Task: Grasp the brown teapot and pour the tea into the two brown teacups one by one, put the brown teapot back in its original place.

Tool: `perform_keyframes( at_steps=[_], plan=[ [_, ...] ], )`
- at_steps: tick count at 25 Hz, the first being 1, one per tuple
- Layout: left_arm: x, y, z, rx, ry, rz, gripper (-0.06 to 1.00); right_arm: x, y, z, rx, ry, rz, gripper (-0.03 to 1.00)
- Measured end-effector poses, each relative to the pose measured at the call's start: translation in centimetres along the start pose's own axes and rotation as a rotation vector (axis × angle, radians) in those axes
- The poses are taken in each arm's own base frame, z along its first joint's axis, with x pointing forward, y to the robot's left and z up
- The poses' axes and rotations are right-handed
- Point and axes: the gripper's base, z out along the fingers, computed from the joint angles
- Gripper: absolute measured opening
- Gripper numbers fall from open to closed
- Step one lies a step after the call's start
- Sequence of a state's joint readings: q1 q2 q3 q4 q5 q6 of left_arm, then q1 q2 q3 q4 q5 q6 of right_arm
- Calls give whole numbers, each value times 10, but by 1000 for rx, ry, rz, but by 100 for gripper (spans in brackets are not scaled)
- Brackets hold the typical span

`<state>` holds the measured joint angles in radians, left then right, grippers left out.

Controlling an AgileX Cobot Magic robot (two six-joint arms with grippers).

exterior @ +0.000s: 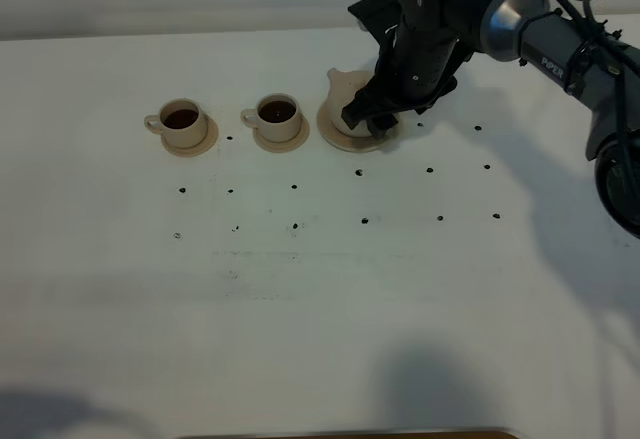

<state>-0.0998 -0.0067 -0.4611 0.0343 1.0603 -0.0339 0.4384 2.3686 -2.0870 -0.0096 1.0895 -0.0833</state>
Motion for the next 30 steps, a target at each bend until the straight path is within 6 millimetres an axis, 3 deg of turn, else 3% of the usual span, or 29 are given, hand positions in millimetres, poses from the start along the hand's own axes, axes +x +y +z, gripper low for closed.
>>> perform_keyframes(
  at_steps=[7, 15, 21, 30],
  plan=[
    [0, 0, 0, 0, 0, 0, 7, -5, -16, -72, 13, -128, 35, 55],
    [0, 0, 0, 0, 0, 0, 7, 16, -61, -96, 33, -112, 125, 54],
    [0, 0, 0, 0, 0, 0, 7, 56, -87, -119, 50, -149, 204, 54],
    [0, 0, 0, 0, 0, 0, 7, 162, -96, -171, 124, -290, 336, 54]
  ],
)
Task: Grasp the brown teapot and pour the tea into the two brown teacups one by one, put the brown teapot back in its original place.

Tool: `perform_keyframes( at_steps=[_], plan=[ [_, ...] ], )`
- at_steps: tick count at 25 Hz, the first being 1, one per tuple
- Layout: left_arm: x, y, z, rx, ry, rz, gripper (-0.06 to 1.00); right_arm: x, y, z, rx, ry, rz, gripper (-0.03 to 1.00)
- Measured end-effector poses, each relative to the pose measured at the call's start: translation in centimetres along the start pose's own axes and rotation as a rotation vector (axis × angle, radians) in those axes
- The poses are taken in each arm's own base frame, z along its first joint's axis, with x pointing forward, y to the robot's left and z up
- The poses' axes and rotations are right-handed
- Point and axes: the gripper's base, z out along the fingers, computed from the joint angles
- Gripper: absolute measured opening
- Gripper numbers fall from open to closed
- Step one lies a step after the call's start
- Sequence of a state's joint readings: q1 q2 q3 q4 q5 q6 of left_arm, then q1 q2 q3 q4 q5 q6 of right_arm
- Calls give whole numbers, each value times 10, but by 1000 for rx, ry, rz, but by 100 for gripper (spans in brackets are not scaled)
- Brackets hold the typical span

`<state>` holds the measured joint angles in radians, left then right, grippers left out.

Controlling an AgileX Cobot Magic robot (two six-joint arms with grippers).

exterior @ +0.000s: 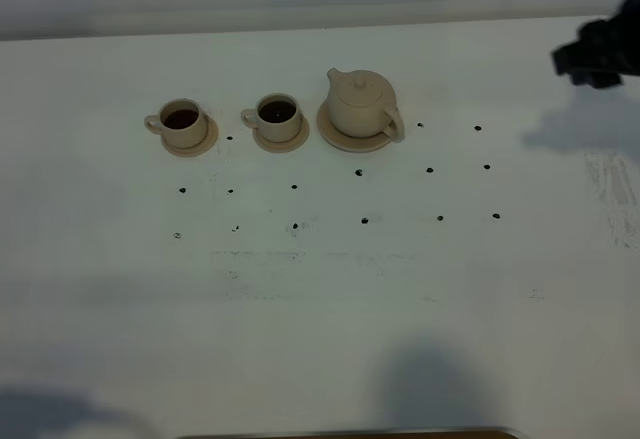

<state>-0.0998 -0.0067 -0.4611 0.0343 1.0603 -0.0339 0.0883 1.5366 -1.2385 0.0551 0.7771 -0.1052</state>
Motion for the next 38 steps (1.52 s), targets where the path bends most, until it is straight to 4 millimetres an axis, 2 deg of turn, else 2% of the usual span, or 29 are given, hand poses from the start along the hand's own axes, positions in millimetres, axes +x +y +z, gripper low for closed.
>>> perform_keyframes(
  at_steps=[3, 8, 15, 19, 25, 30, 38],
  plan=[
    [0, 0, 0, 0, 0, 0, 7, 24, -7, -33, 25, -78, 34, 54],
    [0, 0, 0, 0, 0, 0, 7, 61, -1, -86, 32, -202, 75, 54],
    [0, 0, 0, 0, 0, 0, 7, 133, 7, -128, 37, -227, 106, 54],
    [0, 0, 0, 0, 0, 0, 7, 165, 12, -148, 33, -244, 117, 54],
    [0, 0, 0, 0, 0, 0, 7, 206, 19, -165, 11, -256, 136, 54],
    [0, 0, 0, 0, 0, 0, 7, 235, 23, -163, -6, -294, 139, 54],
    [0, 0, 0, 0, 0, 0, 7, 272, 30, -162, -45, -387, 133, 54]
  ],
)
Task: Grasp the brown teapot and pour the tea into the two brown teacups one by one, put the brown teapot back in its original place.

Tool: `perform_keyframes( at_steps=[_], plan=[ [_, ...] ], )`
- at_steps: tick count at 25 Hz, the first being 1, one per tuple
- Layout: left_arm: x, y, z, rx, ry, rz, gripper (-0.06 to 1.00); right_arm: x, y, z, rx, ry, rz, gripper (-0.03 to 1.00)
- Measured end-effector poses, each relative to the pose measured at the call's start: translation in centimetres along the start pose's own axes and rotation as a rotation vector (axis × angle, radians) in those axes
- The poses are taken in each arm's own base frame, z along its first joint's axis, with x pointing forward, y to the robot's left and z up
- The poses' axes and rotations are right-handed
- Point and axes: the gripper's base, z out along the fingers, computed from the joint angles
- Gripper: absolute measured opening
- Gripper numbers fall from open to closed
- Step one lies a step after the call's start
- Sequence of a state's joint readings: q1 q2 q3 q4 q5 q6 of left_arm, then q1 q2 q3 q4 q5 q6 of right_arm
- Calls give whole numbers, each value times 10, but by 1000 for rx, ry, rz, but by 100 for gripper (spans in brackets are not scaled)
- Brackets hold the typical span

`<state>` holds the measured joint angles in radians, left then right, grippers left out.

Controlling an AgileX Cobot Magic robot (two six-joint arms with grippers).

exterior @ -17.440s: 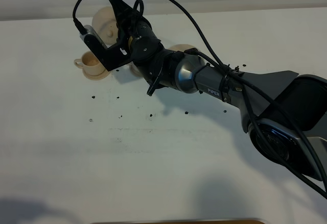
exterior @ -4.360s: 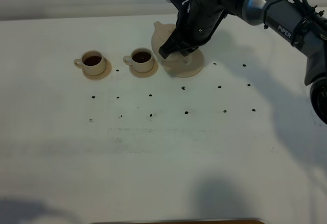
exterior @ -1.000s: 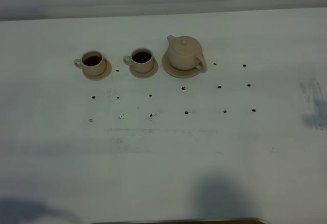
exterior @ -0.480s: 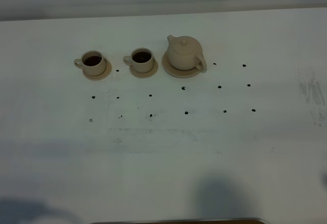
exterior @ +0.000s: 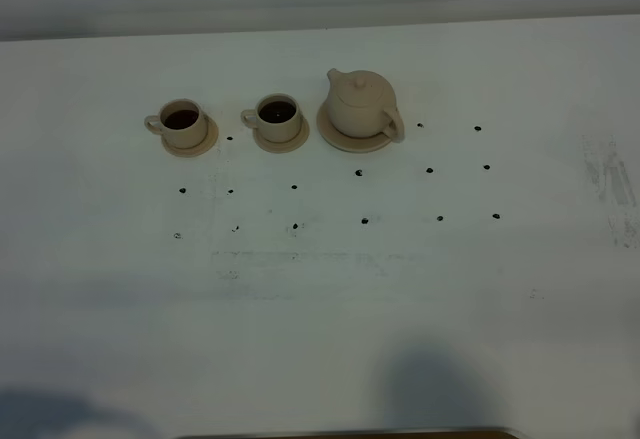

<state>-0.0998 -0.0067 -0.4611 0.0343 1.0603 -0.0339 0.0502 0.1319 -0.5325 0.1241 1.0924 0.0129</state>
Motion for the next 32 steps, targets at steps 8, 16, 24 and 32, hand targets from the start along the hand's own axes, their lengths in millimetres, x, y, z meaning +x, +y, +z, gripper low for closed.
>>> perform_keyframes(
  at_steps=[8, 16, 24, 32],
  plan=[
    [0, 0, 0, 0, 0, 0, 7, 15, 1, -14, -11, -99, -24, 54],
    [0, 0, 0, 0, 0, 0, 7, 16, 1, -14, -11, -97, -24, 54],
    [0, 0, 0, 0, 0, 0, 7, 16, 1, -15, 39, -110, 4, 54],
    [0, 0, 0, 0, 0, 0, 7, 16, 1, -14, 56, -112, 16, 54]
  ],
)
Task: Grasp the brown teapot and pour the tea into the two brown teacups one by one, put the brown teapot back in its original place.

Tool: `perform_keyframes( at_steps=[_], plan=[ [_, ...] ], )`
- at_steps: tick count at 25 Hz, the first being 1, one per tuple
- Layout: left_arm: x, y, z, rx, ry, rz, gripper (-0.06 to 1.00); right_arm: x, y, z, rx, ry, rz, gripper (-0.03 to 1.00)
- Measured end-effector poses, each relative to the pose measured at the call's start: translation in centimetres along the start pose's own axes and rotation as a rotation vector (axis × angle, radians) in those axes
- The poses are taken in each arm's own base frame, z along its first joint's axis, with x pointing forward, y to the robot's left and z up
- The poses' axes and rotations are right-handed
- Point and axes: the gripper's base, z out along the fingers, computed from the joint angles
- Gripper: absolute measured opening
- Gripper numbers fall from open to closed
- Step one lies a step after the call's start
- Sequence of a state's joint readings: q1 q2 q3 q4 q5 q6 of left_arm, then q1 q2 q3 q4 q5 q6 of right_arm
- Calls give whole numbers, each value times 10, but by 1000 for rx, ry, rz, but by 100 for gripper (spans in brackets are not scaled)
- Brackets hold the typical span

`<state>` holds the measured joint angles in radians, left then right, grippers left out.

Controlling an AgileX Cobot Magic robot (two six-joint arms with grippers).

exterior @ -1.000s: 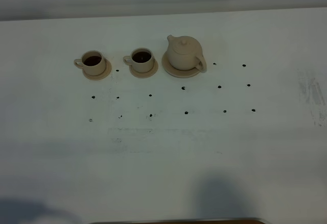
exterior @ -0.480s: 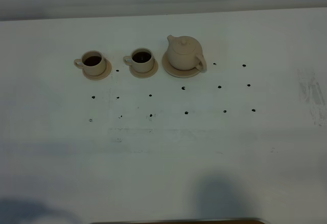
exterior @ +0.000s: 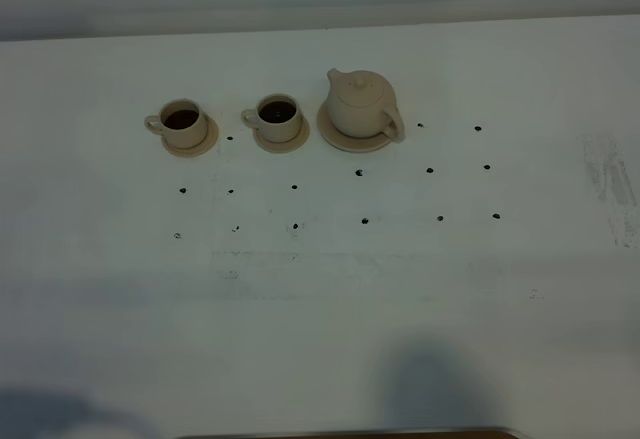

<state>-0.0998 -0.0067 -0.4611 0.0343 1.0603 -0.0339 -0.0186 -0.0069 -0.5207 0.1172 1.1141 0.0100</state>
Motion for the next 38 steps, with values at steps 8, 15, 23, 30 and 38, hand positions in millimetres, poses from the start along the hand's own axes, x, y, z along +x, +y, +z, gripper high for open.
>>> perform_keyframes(
  at_steps=[8, 15, 23, 30, 38],
  plan=[
    [0, 0, 0, 0, 0, 0, 7, 0, -3, 0, 38, 0, -23, 54],
    [0, 0, 0, 0, 0, 0, 7, 0, -3, 0, 13, 4, -83, 54],
    [0, 0, 0, 0, 0, 0, 7, 0, -3, 0, -2, 5, -92, 54],
    [0, 0, 0, 0, 0, 0, 7, 0, -3, 0, -3, 5, -91, 54],
    [0, 0, 0, 0, 0, 0, 7, 0, -3, 0, -5, 5, -90, 54]
  ],
)
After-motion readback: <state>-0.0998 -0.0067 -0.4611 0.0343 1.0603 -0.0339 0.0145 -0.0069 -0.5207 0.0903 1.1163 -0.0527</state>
